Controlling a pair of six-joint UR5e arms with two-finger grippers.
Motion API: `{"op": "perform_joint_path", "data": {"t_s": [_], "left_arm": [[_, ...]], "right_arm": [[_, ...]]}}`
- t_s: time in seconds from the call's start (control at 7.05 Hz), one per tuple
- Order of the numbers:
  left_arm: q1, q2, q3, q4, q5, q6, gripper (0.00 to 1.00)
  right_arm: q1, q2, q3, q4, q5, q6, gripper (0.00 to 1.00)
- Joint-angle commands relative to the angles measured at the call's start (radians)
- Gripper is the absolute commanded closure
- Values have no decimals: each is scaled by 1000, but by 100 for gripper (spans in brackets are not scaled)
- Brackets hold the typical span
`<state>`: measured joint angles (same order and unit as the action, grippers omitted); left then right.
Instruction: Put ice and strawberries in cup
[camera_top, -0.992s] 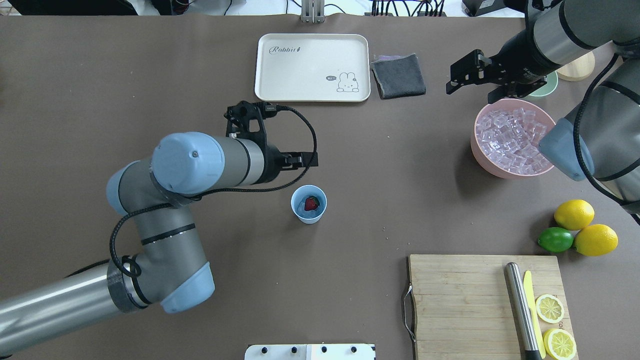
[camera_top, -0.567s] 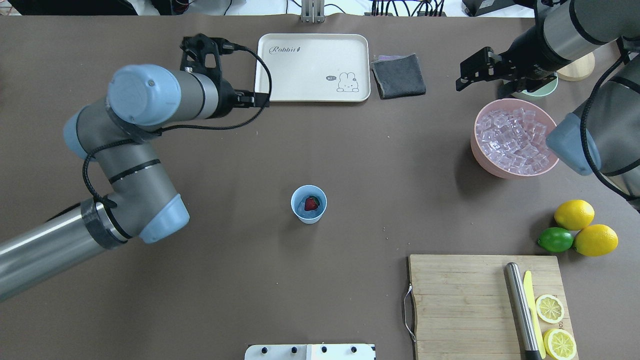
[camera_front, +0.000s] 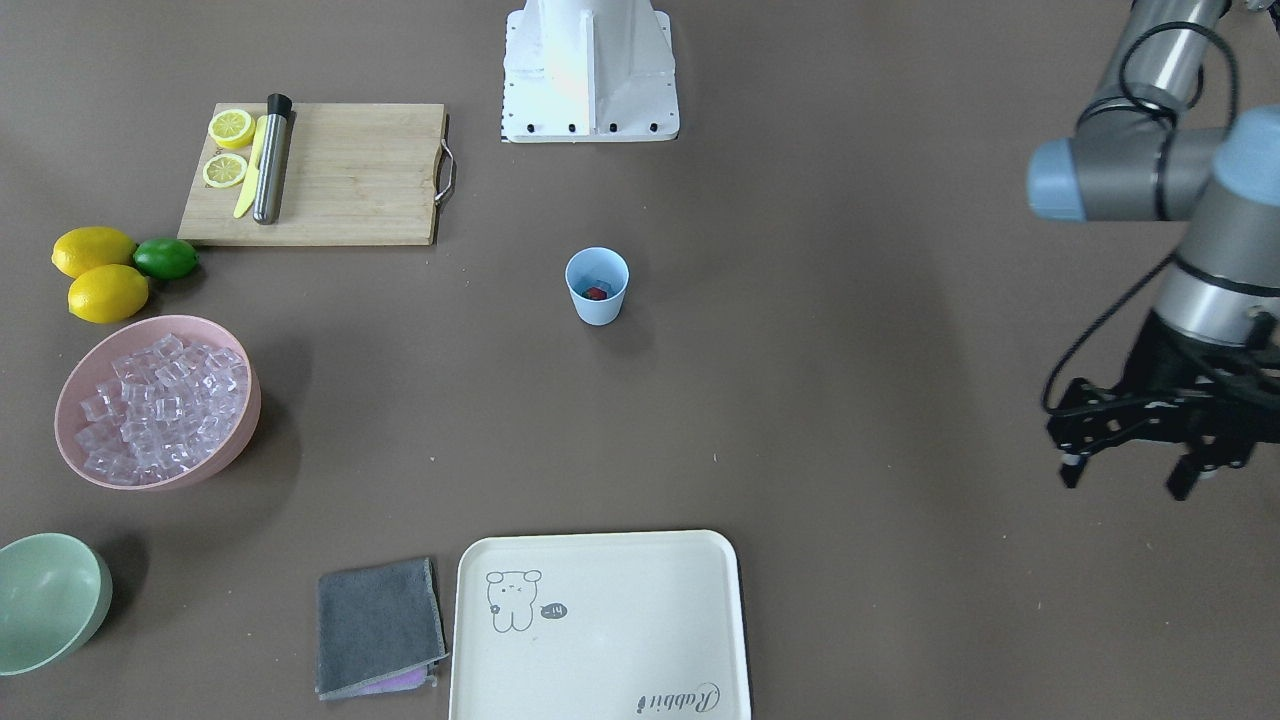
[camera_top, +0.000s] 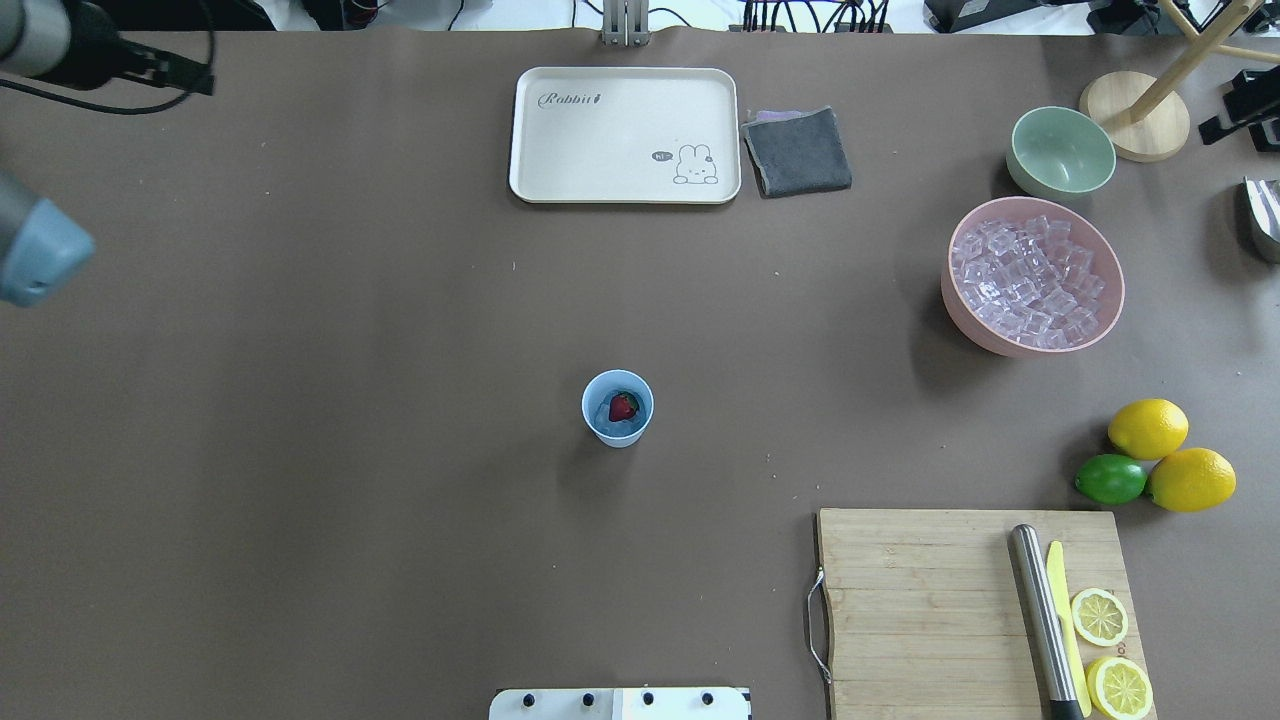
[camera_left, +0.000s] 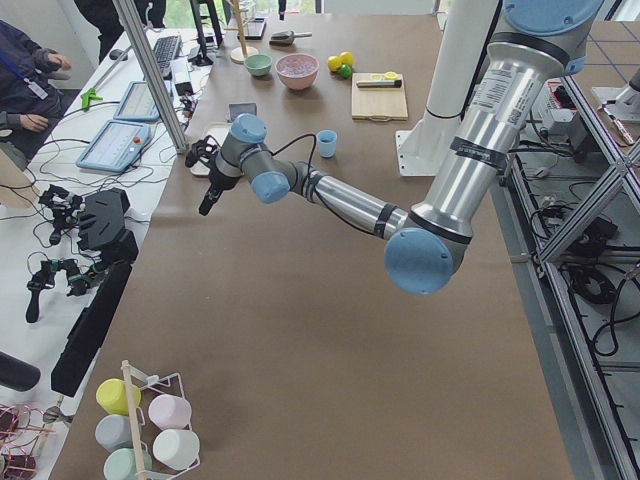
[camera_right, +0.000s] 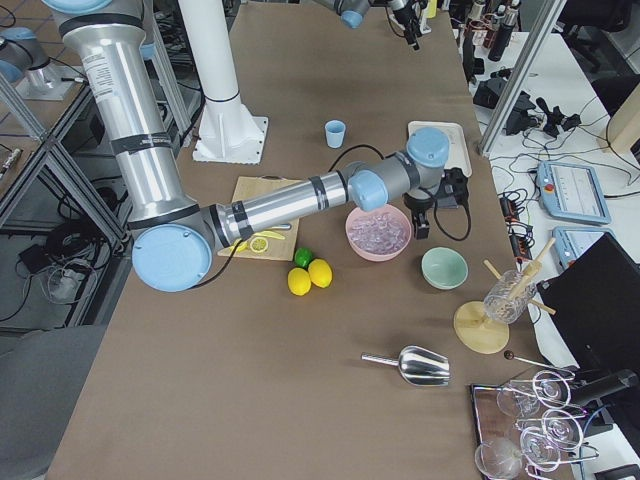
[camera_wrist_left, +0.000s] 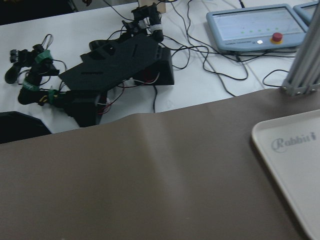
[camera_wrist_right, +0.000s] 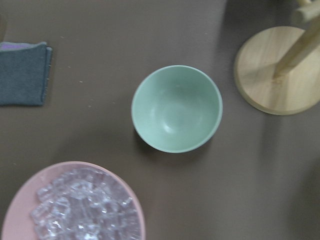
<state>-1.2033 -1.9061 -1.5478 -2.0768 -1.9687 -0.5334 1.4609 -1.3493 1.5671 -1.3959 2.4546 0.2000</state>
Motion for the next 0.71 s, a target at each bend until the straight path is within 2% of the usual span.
{"op": "perform_joint_path", "data": {"t_s": [0.0,0.14,0.28,0.57], "left_arm": [[-321,122,12,178,-228,405,2],[-451,131,12,352,-366,626,2],[-499,131,17,479,-366,767,2],[-475,194,15,500,-354,758,2]], "right_arm": [[132,-104,-33,-2,1,-128,1],[160,-161,-27,1,-8,-154,1],[168,-204,-21,6,-9,-163,1],[159,-200,-32,-2,-118,-149,1]]}}
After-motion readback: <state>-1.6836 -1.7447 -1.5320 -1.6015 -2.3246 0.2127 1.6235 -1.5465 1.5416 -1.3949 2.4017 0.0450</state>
